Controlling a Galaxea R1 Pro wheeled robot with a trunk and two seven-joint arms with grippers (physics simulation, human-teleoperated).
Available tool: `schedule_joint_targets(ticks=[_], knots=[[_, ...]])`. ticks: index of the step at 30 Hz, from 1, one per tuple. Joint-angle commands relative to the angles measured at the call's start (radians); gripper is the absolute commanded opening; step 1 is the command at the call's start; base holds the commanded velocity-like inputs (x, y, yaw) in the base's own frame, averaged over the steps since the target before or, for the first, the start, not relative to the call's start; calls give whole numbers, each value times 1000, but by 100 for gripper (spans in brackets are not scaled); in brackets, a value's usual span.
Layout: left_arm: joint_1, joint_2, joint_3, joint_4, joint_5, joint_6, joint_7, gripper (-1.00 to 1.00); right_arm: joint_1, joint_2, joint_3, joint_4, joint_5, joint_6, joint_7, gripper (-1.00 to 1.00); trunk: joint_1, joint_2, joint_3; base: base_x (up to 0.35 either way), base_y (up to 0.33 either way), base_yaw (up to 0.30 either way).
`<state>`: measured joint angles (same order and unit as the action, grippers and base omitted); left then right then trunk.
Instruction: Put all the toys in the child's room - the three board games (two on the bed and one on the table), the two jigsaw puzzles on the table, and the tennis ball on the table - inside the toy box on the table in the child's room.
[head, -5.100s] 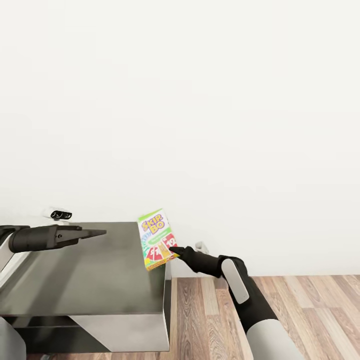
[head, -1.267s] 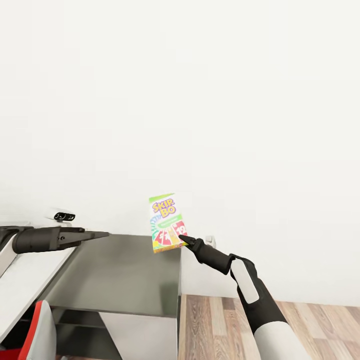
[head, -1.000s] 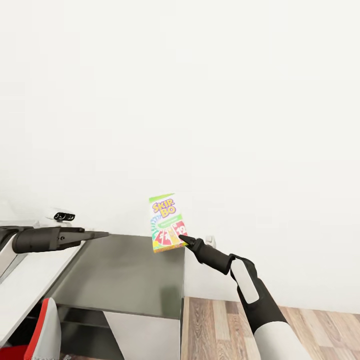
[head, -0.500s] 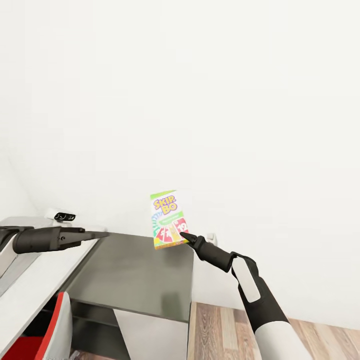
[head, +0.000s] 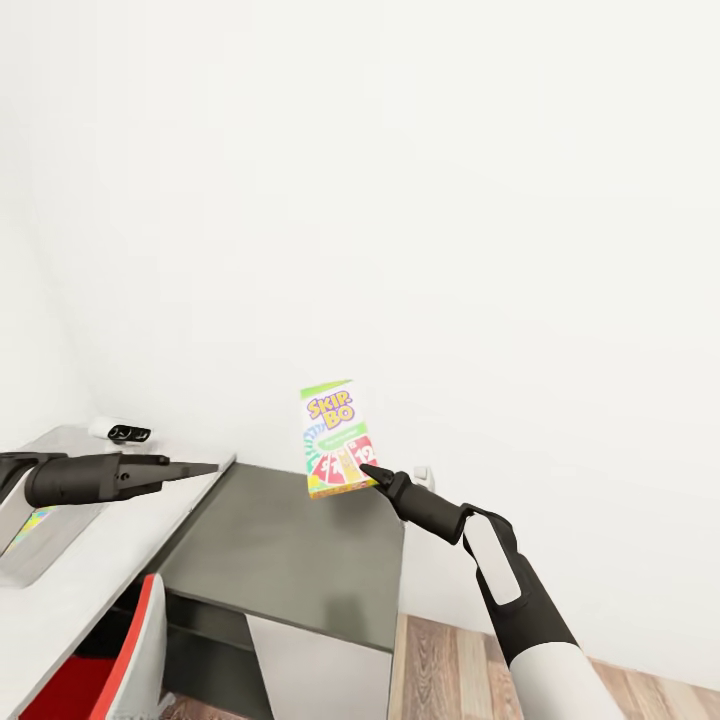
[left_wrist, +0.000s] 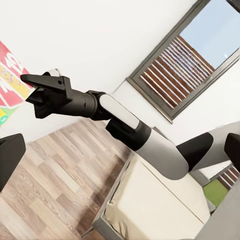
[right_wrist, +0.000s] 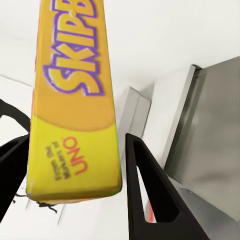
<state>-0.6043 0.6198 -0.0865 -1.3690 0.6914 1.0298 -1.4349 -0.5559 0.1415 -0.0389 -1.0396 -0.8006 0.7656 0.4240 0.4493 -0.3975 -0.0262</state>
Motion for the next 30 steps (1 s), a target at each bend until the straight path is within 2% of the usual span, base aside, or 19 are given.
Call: schedule_joint_targets(ticks=[1,30], knots=[[-2,1,-2,1,3,10,-2,100,-1,1,-4,0,0,8,2,-100,1,-2,-2,0,0,218],[1,0,-1,7,3,-3,-5,100,-1,1,-4,1,7,6,-5,-100,1,-2,-2,5,0,279]])
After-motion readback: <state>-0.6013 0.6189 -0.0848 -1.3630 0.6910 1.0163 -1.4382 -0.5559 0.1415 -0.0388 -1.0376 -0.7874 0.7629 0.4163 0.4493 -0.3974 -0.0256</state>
